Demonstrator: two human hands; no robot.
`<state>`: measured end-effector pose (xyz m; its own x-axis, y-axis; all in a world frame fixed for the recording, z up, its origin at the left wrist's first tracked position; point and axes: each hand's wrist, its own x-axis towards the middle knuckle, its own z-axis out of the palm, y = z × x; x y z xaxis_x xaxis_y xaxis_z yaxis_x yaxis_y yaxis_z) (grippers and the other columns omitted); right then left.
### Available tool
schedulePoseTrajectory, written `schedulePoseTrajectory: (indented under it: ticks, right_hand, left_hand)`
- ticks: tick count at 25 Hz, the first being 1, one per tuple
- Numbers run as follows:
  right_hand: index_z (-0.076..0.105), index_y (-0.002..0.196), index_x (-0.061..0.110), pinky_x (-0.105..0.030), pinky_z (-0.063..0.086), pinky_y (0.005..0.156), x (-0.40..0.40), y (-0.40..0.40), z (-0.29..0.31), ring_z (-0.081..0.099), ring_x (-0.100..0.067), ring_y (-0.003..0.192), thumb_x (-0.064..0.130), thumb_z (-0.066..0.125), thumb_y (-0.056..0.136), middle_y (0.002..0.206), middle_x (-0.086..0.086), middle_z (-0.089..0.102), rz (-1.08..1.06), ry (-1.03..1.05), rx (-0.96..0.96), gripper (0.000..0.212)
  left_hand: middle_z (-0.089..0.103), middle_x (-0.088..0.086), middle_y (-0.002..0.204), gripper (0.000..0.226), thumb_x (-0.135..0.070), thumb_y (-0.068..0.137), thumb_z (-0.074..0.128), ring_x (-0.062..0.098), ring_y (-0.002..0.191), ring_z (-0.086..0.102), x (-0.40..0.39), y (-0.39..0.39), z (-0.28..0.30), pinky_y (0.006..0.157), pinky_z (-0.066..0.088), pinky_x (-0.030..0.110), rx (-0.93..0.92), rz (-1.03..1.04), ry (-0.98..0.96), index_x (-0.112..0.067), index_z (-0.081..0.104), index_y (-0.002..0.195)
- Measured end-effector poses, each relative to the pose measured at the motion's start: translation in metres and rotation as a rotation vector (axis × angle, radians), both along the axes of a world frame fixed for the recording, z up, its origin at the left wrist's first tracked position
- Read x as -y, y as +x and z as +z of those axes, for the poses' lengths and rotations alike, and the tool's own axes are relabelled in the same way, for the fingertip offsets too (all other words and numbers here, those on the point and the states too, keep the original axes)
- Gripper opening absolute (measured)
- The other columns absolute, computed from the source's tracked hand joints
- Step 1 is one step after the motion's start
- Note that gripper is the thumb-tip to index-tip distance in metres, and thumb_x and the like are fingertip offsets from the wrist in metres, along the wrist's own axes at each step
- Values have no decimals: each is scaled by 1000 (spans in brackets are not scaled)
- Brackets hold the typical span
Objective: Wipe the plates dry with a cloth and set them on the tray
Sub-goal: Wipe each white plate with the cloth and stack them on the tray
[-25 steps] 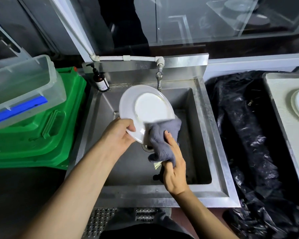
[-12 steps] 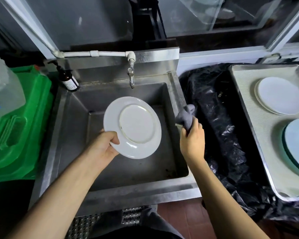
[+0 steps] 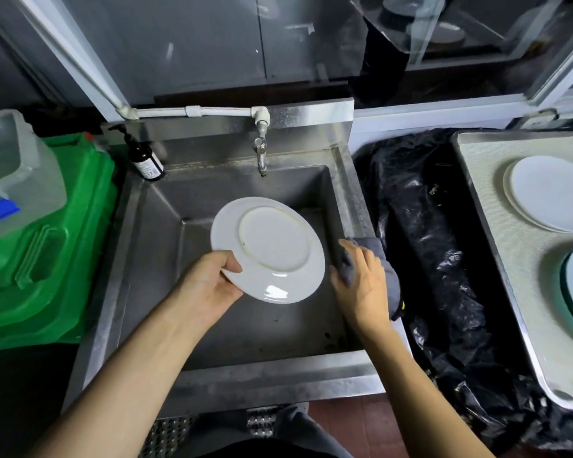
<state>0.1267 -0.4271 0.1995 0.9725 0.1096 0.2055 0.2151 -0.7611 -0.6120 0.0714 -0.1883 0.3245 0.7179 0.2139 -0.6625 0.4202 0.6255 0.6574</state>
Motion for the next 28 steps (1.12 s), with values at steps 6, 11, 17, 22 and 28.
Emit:
schedulePoseTrajectory:
  ticks: [6,11,17,22,28]
  right_hand:
    - [68,124,14,-38,46,95,-12,-9,26,64,-19,116,15,69,94,129,4,68,198,123,344,30]
    - [71,122,9,-39,43,101,-19,-9,53,64,-21,121,20,55,104,128,-1,70,252,17,477,25]
    - [68,103,13,-40,43,81,-38,-14,88,59,-24,80,18,55,103,90,3,65,231,-31,449,13]
    - [69,94,16,-34,40,79,-53,-23,95,59,-19,77,21,62,101,80,5,68,-7,173,171,12]
    - [72,90,13,-7,39,60,-46,-23,98,61,6,67,22,64,101,73,12,65,-238,402,-27,17]
  left_hand:
    - [75,16,107,62,13,61,40,32,90,75,-12,3,14,66,61,40,42,130,-179,-1,61,118]
    - [76,17,88,45,10,63,42,34,74,75,-28,4,13,58,61,42,5,193,-232,0,60,103]
    - [64,37,117,57,-23,85,54,48,103,68,-46,2,3,82,59,57,-109,16,-296,23,53,118]
    - [71,27,112,52,-37,96,52,44,108,66,-57,-3,-12,86,57,53,-190,-193,-78,11,62,114]
    - [73,17,90,12,-10,94,64,28,71,71,-68,0,-28,64,63,38,-125,-206,466,-2,67,102]
